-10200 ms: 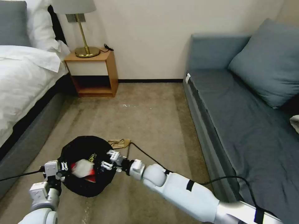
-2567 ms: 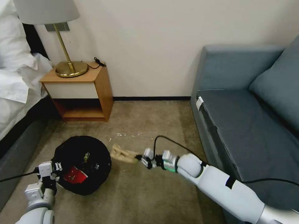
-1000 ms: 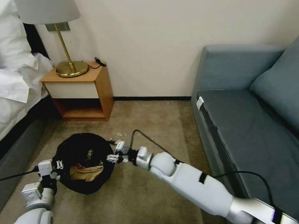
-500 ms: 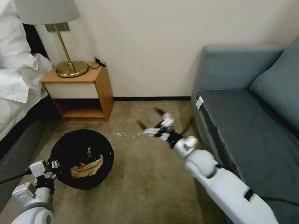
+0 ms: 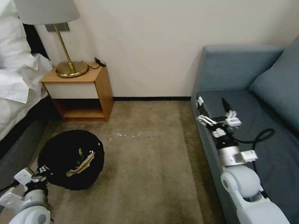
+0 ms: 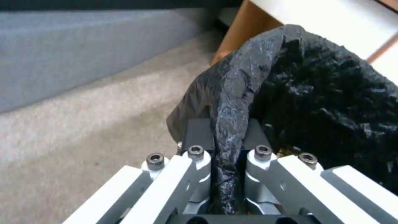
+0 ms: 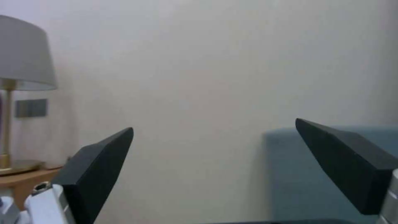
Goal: Pick up the trash bin, then pick up the garbage on the floor and place it into the trash bin.
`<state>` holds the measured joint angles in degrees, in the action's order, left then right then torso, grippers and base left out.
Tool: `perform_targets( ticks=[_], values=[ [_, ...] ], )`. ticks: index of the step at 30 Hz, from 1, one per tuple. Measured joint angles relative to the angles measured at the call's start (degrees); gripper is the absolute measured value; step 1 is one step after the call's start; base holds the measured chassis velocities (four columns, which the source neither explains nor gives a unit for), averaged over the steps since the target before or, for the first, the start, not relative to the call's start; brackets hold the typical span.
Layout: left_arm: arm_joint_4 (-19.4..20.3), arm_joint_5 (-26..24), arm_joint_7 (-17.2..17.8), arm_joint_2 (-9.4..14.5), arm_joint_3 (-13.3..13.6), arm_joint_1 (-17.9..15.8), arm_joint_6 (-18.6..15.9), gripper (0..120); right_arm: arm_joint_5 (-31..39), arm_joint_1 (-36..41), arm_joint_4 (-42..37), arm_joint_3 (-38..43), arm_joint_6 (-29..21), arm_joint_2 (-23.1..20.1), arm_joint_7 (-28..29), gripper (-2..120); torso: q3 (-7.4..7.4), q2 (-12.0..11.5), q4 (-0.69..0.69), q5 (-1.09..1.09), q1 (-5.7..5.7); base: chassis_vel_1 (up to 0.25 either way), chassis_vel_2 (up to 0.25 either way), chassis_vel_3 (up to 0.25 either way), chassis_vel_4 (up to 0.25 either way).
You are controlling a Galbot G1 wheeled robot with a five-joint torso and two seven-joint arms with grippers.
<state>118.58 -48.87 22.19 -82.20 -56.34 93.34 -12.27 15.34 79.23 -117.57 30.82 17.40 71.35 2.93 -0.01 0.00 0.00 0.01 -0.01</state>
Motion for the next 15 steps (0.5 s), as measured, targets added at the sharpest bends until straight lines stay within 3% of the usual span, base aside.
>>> perform_targets(
  ticks=[2, 5, 10, 15],
  values=[
    [-0.31, -1.62, 0.79, 0.11, 0.00, -0.13, 0.05, 7, -0.20, 1.01, -0.43, 0.86, 0.26, 0.71, 0.01, 100, 0.00, 0.00, 0.00, 0.00, 0.00, 0.000, 0.000, 0.000, 0.000],
    [-1.29, -11.34, 5.52, 0.37, 0.46, -1.03, -1.38, 7, -0.50, 4.18, -1.61, 2.92, 1.02, 3.22, 0.58, 100, 0.00, 0.00, 0.00, -0.01, 0.00, 0.000, 0.000, 0.000, 0.000],
    [-2.29, -19.65, 9.58, 0.44, 0.60, -1.98, -4.13, 7, -1.94, 5.23, -1.80, 3.92, 1.86, 4.03, 1.39, 100, 0.00, 0.00, 0.00, -0.01, 0.00, 0.000, 0.000, 0.000, 0.000],
    [-3.62, -19.78, 12.04, 0.51, 1.01, -2.84, -4.77, 8, -3.63, 5.54, -1.89, 4.57, 2.36, 3.90, 1.66, 100, 0.00, 0.00, 0.00, -0.01, 0.00, 0.000, 0.000, 0.000, 0.000]
  ],
)
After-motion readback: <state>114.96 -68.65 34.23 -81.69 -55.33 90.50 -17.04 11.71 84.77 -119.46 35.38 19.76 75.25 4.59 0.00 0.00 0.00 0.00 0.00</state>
